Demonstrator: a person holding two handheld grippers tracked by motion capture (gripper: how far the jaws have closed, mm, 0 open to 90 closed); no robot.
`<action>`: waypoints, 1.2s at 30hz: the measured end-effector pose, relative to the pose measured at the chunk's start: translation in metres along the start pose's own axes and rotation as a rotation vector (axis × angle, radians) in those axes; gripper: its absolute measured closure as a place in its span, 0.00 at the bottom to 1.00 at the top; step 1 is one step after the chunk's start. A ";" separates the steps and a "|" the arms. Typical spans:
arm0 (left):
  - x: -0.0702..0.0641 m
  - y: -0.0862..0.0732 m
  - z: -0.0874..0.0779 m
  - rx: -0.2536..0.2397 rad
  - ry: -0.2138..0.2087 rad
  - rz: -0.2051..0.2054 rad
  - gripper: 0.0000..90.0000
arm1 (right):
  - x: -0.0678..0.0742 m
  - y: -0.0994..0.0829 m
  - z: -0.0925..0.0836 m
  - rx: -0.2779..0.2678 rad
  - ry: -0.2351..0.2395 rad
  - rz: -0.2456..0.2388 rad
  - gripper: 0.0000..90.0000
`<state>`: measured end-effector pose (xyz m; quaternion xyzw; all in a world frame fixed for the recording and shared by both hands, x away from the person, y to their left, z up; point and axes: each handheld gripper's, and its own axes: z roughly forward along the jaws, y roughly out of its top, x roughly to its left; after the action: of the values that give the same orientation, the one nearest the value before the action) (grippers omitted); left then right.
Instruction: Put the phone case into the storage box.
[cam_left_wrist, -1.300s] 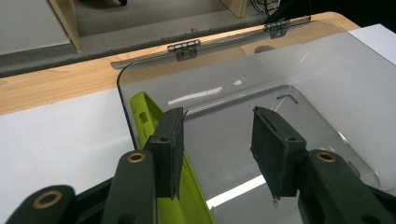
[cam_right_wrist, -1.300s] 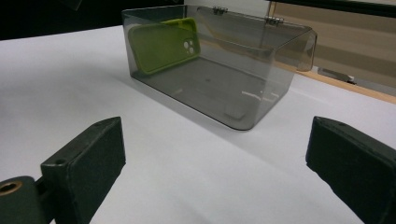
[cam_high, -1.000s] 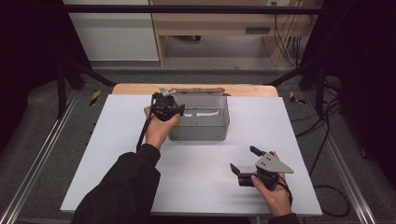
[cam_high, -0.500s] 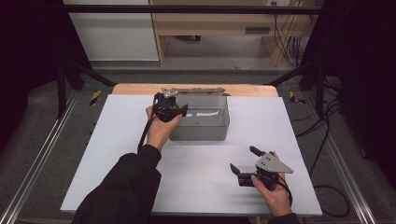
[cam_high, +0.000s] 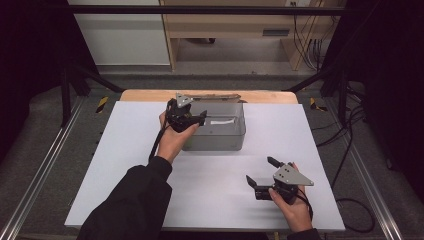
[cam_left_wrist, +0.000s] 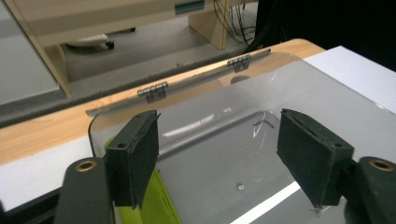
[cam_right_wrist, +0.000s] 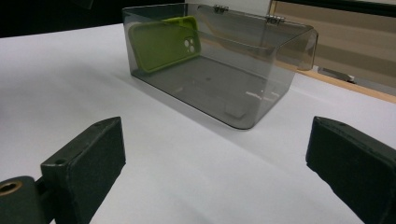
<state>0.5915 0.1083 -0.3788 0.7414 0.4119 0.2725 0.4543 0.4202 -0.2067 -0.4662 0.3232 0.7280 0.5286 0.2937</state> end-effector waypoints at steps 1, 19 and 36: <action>0.000 0.000 0.000 -0.009 -0.004 -0.002 0.30 | 0.000 0.000 0.000 0.000 0.000 0.000 0.05; -0.005 0.002 -0.003 -0.108 -0.066 -0.011 0.05 | 0.000 0.000 0.000 0.000 -0.001 0.001 0.05; -0.012 -0.005 -0.021 -0.235 -0.107 -0.003 0.03 | 0.001 0.001 -0.001 -0.008 -0.001 0.009 0.05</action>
<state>0.5668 0.1084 -0.3748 0.6959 0.3535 0.2781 0.5599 0.4183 -0.2062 -0.4650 0.3255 0.7243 0.5326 0.2927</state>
